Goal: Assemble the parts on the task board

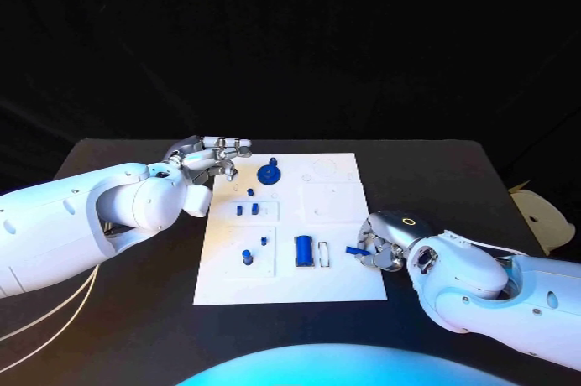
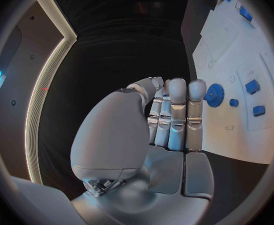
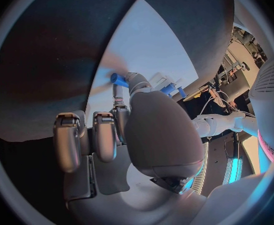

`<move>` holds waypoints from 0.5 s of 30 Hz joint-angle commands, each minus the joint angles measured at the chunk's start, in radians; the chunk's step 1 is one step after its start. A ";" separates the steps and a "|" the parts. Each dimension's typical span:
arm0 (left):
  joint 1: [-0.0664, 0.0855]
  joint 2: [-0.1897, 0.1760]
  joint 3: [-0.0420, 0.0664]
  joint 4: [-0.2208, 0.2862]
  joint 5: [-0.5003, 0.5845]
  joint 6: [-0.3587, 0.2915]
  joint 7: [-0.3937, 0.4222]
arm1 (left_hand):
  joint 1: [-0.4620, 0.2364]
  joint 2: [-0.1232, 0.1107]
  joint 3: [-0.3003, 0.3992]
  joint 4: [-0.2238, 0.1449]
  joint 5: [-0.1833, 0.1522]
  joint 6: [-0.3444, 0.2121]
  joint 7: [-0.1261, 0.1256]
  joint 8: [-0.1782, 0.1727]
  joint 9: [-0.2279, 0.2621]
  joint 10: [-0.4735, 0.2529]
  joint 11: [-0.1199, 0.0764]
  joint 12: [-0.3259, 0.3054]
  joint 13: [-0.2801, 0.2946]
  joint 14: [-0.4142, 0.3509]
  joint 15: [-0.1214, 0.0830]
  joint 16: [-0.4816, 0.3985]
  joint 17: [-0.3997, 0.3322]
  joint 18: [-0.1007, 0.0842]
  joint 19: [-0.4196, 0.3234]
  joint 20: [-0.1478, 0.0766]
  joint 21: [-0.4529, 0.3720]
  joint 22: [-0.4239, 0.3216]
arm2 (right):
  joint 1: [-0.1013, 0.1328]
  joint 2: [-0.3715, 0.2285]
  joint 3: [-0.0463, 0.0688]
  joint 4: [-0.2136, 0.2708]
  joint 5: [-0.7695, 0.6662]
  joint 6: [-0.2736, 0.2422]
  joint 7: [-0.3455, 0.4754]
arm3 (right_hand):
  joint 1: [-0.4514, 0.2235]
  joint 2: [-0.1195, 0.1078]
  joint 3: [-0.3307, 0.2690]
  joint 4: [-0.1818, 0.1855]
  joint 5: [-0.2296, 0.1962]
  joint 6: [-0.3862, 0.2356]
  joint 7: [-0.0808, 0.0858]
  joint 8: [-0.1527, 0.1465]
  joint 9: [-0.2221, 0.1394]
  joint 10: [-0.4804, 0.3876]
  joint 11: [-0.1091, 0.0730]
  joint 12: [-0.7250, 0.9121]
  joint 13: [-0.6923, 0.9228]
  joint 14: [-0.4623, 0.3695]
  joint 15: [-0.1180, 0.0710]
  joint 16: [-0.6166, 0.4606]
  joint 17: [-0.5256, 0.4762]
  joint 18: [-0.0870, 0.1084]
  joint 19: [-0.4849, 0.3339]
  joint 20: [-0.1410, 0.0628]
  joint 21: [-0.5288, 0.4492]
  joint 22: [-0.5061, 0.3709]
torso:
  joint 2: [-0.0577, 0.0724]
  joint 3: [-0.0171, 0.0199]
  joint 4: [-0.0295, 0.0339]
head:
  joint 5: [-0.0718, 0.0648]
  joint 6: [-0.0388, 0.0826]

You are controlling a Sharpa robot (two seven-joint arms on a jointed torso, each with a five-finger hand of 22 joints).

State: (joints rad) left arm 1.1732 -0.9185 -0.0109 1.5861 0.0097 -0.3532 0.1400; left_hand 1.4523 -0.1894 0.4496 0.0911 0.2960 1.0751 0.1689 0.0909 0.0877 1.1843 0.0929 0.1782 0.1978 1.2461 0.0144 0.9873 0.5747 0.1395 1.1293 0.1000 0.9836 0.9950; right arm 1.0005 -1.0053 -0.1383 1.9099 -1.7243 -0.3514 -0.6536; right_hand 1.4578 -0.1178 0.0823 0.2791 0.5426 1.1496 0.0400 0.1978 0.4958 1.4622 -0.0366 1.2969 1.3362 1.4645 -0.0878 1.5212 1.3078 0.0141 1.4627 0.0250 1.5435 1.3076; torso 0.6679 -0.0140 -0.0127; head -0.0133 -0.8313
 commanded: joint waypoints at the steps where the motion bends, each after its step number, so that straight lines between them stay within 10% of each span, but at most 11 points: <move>1: 0.001 0.003 0.001 0.002 0.006 0.018 0.004 | -0.001 0.010 -0.007 0.001 0.004 0.001 -0.001 0.006 -0.002 -0.008 -0.002 0.005 0.001 -0.006 -0.002 -0.003 -0.002 0.015 0.002 0.004 -0.003 -0.001 | 0.005 0.004 0.001 0.012 0.054 -0.071 0.003 | -0.019 0.002 0.010 0.006 0.004 0.010 -0.007 0.004 0.011 0.004 -0.003 0.002 0.021 0.088 -0.008 0.006 0.179 -0.010 0.100 -0.007 0.010 0.258 | 0.000 0.0002 -0.0003 | -0.003 0.002; 15: 0.001 0.003 0.001 0.003 0.006 0.021 0.003 | 0.001 0.011 -0.006 -0.001 0.004 0.001 -0.002 0.006 -0.002 -0.009 -0.003 0.007 0.001 -0.007 -0.003 -0.003 -0.002 0.015 0.003 0.003 -0.004 -0.001 | 0.009 0.043 0.001 0.012 0.292 -0.163 0.091 | -0.065 -0.004 0.033 0.010 0.018 0.009 -0.007 0.005 0.018 0.008 -0.003 0.006 0.025 0.088 -0.008 0.007 0.180 -0.010 0.100 -0.007 0.008 0.257 | 0.002 0.0008 -0.0011 | -0.003 0.005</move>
State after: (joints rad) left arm 1.1732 -0.9167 -0.0109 1.5859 0.0103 -0.3511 0.1397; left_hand 1.4523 -0.1894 0.4496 0.0911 0.2960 1.0751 0.1689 0.0909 0.0870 1.1806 0.0893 0.1782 0.1976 1.2461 0.0143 0.9873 0.5736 0.1395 1.1293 0.1000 0.9836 0.9951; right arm 1.0113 -0.9657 -0.1367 1.9235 -1.5103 -0.4864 -0.6000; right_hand 1.4024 -0.1215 0.1084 0.2887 0.5563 1.1496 0.0399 0.1998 0.5142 1.4623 -0.0368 1.2994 1.3067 1.4645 -0.0878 1.5244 1.3076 0.0141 1.4627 0.0250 1.5508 1.3075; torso 0.6691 -0.0133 -0.0129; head -0.0168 -0.8260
